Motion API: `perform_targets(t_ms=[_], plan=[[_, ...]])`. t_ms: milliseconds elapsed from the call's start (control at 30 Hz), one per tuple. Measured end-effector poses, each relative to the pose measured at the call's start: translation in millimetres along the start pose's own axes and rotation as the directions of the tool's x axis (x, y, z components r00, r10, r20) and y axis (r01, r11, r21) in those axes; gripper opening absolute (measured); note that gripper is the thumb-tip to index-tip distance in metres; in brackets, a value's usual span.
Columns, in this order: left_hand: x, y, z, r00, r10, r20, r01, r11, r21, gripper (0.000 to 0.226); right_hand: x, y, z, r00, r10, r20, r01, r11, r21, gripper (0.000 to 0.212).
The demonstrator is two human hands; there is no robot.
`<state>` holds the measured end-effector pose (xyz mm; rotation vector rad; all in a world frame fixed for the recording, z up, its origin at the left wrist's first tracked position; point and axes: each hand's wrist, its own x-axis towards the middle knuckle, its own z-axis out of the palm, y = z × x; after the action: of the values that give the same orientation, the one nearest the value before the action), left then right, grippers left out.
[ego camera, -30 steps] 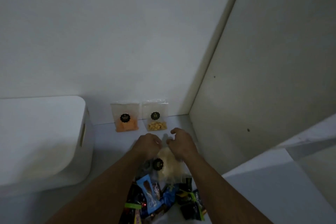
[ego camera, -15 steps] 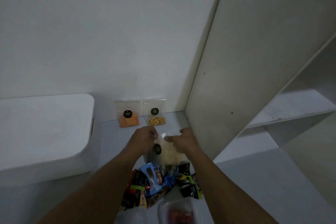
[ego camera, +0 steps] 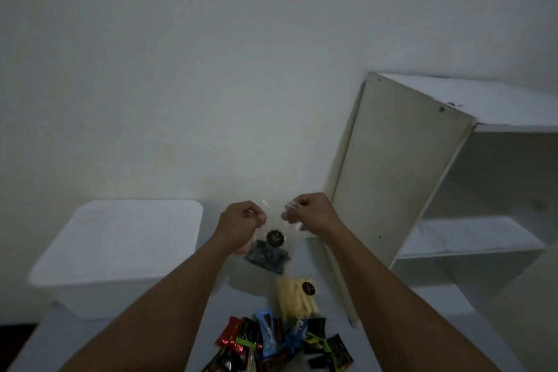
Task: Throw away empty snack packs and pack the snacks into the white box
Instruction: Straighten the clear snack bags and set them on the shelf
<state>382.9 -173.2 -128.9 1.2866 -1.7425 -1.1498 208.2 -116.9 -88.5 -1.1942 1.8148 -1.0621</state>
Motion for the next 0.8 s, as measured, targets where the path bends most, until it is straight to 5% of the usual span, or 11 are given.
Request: perform_targets(t_ms=[133,233,367,800], plan=[[-4,37,-23,0.996,-0.041,-0.073,0.024,0.975,-0.22,0.009,-13,-30,-14,0.999,-0.043,0.018,0.039,0.982,0.182,0.031],[-8,65,-36,0.988,-0.046,-0.146,-0.004,0.946,-0.323,0.007,-20,-44,-20,0.996,-0.083,0.041,0.071,0.97,0.234,0.021],[-19,100,-45,0.984,-0.009,-0.176,-0.06,0.923,-0.38,0.01,-29,-67,-24,0.987,-0.159,0.011,0.149,0.945,0.291,0.009],[-34,154,-71,0.989,0.078,-0.123,-0.131,0.851,-0.508,0.02,-46,-126,-40,0.946,-0.323,-0.022,0.307,0.874,0.376,0.018]])
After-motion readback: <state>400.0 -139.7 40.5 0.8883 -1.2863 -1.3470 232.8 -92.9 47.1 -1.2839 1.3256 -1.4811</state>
